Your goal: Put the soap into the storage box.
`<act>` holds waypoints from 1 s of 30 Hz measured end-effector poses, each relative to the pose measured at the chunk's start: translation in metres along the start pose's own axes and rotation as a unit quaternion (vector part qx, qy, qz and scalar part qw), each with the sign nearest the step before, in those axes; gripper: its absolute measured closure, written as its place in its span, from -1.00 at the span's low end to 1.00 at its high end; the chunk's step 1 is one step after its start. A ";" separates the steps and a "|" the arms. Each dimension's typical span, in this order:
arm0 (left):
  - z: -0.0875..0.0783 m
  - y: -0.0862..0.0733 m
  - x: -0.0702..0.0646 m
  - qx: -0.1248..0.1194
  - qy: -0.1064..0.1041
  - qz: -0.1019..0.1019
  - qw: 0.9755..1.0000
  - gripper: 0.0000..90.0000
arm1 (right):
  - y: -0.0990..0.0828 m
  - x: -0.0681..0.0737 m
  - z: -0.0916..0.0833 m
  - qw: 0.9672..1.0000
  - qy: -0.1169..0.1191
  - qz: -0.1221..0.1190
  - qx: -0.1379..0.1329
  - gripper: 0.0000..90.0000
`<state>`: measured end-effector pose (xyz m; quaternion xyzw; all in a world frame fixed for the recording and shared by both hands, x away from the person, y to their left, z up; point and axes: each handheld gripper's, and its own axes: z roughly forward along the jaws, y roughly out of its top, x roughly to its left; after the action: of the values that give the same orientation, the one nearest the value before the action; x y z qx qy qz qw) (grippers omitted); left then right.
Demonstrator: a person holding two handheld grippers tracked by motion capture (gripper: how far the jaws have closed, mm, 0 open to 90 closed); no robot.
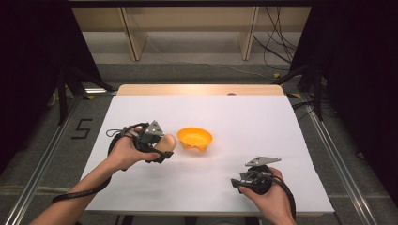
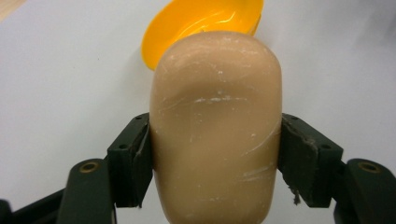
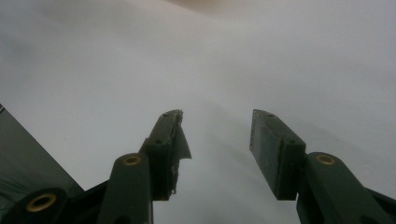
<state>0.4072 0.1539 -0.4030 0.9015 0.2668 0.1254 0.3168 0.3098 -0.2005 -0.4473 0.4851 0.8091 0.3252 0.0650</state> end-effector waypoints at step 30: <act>0.011 0.022 0.003 -0.005 -0.006 0.019 1.000 -0.28 | 0.000 -0.006 0.002 0.999 0.023 -0.028 -0.025 0.20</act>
<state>0.4226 0.1358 -0.3970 0.9056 0.2468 0.1278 0.3204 0.3137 -0.2044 -0.4502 0.4526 0.8154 0.3545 0.0678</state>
